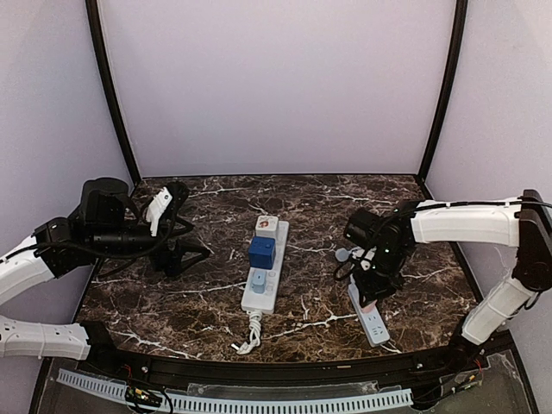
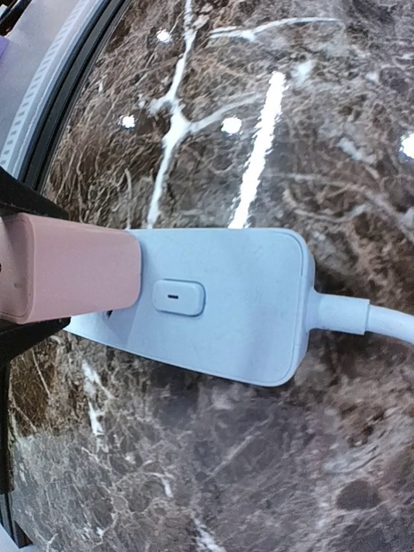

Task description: Insert the plug

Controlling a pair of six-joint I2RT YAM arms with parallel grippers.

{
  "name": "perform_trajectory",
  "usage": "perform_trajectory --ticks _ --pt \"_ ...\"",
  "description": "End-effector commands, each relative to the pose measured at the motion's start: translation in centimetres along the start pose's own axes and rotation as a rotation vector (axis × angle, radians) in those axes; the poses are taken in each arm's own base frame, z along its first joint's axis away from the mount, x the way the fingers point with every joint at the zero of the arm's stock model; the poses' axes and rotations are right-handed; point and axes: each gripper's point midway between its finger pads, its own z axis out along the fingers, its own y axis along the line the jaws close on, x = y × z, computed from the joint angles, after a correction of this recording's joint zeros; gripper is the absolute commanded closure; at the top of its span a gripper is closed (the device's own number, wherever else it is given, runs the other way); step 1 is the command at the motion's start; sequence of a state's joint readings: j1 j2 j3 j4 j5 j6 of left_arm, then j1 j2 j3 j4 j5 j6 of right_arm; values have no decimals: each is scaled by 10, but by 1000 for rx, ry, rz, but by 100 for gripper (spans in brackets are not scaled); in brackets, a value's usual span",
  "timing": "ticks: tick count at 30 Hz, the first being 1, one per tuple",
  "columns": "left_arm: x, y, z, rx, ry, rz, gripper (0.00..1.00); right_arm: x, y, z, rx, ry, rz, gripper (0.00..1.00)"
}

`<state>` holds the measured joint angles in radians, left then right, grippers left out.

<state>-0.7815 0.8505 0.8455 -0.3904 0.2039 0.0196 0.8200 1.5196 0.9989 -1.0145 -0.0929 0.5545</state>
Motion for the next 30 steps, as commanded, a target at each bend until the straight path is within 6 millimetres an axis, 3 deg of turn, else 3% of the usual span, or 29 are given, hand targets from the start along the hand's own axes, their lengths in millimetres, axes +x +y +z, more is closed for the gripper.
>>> perform_trajectory --ticks 1,4,8,16,30 --pt "-9 -1 -2 8 -25 18 13 -39 25 0 -44 -58 -46 100" --pt "-10 -1 -3 9 -25 20 12 -56 35 6 -41 -52 -49 100" --pt "-10 0 -6 -3 -24 24 13 -61 33 15 -9 -29 -48 100" --pt "-6 1 -10 -15 -21 26 12 -40 18 36 78 10 -1 100" --pt "-19 -1 1 12 -16 49 12 -19 22 72 110 59 -25 100"
